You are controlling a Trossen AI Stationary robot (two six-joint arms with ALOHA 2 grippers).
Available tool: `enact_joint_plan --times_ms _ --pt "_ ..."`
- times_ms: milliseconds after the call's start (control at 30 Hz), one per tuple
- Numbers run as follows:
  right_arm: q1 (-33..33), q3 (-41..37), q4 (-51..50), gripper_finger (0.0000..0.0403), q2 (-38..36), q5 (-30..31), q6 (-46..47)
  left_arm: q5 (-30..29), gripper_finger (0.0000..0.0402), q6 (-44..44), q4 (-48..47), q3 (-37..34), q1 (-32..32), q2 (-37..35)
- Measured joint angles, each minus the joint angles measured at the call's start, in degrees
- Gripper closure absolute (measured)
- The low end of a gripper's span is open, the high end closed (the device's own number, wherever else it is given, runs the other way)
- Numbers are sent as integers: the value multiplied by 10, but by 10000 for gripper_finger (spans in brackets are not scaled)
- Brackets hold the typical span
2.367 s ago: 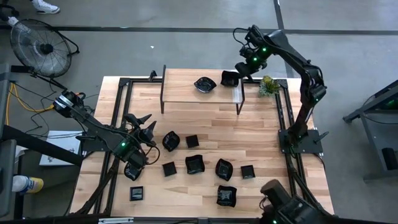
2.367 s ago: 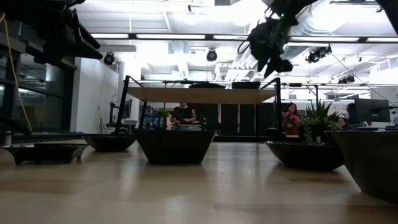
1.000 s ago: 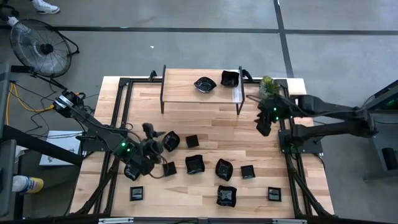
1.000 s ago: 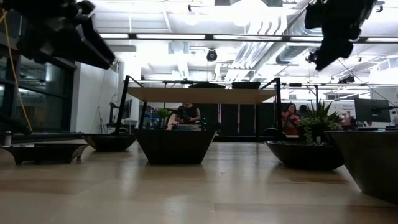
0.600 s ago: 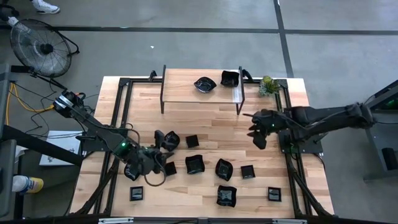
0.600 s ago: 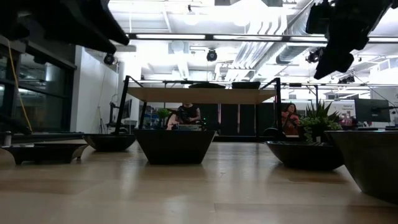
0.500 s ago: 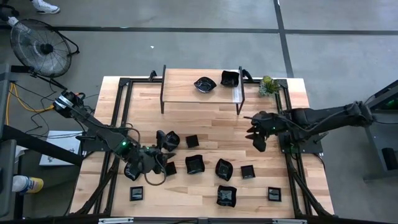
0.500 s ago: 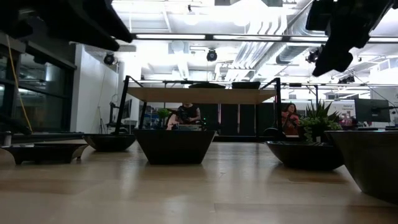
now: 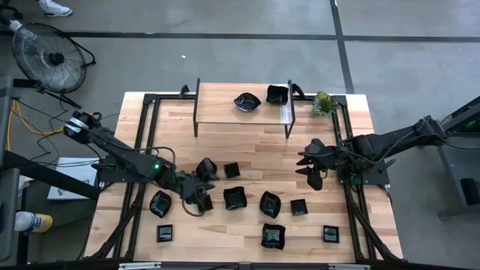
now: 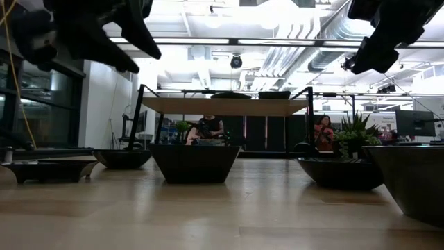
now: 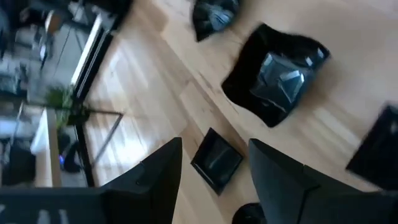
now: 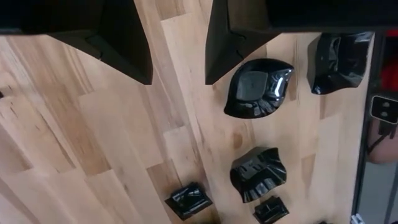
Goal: Pick & Place Mini shaped plates
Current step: Stack the distorted square plate on top of the other distorted square plates on the shelf
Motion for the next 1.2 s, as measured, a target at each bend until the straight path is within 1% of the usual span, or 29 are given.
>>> enact_joint_plan --times_ms 133,267,333,500,600,667,767,1000,1200 --pt "6 0 9 262 0 4 0 18 222 67 17 0 0 23" --pt "5 0 12 261 0 9 0 34 222 107 48 0 0 57" --pt "5 0 12 261 0 9 0 39 222 112 66 0 0 72" --pt "5 0 11 261 0 9 0 48 222 113 76 0 0 106" --pt "5 0 10 261 0 9 -1 66 222 114 83 0 0 128" --pt "5 0 9 261 0 9 -2 78 222 132 97 0 -2 142" --pt "5 0 9 260 0 9 -4 78 222 166 100 9 -6 167" --pt "5 0 6 260 0 9 -7 73 222 212 98 35 -5 208" --pt "5 0 4 260 0 9 -7 84 222 216 97 39 -5 232"
